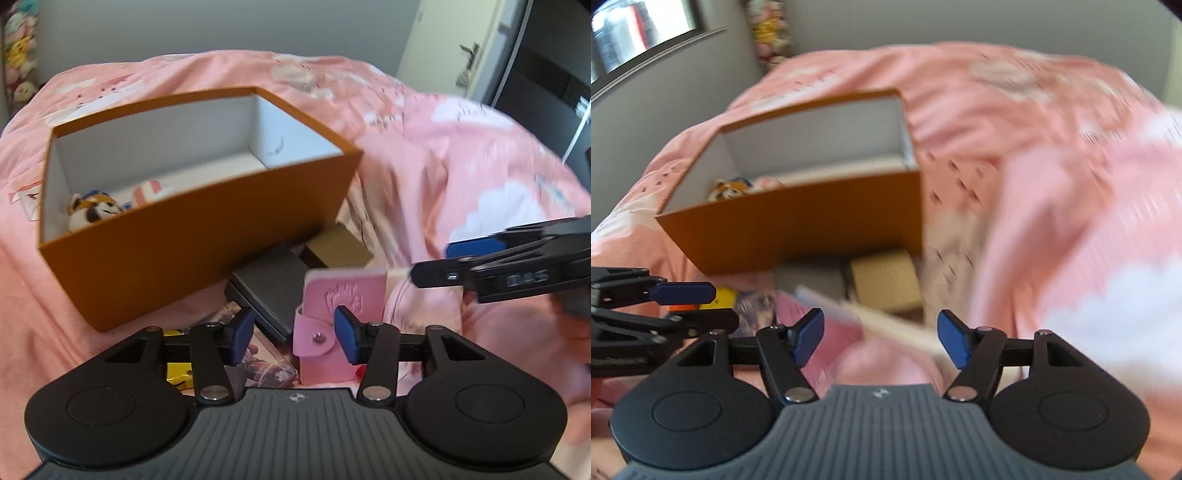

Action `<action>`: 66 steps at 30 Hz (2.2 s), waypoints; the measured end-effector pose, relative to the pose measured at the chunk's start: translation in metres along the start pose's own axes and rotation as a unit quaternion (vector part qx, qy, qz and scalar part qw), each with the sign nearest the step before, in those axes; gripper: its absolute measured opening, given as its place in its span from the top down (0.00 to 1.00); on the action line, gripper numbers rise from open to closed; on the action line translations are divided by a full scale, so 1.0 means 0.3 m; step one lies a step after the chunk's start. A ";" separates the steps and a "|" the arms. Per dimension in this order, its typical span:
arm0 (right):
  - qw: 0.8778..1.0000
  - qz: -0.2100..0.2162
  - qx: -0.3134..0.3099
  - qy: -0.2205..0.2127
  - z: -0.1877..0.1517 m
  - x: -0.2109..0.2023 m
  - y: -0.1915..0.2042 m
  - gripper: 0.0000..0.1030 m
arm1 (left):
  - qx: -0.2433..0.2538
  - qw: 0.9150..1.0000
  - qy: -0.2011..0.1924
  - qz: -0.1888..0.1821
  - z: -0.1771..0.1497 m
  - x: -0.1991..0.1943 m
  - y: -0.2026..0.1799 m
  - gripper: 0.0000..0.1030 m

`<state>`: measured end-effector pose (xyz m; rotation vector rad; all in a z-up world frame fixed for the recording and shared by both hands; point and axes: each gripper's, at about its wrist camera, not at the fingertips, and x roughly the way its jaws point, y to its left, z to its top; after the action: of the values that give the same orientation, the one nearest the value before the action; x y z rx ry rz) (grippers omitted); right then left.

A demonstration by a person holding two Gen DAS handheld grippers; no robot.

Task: Organize objects
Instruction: 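Move the right gripper back and grasp the pink backpack pouch, then lift the pink pouch with the right gripper while the left gripper grasps the pink wallet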

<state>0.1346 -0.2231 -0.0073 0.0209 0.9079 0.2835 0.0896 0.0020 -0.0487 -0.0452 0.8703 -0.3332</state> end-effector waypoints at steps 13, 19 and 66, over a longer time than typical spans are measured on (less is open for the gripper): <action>0.990 0.030 0.104 0.087 -0.145 0.081 -0.091 0.32 | 0.029 0.999 0.016 -0.031 -0.001 0.134 -0.040 0.29; 0.988 0.040 0.104 0.103 -0.157 0.122 -0.090 0.39 | 0.029 0.998 0.020 -0.048 0.005 0.178 -0.042 0.26; 0.991 0.023 -0.115 -0.070 0.156 -0.131 0.095 0.76 | -0.045 0.985 -0.164 -0.024 0.165 -0.277 0.026 0.87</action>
<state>0.1416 -0.2007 0.0559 -0.1508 0.7326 0.4230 0.0795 0.0299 0.0437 -0.1991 0.5578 -0.3202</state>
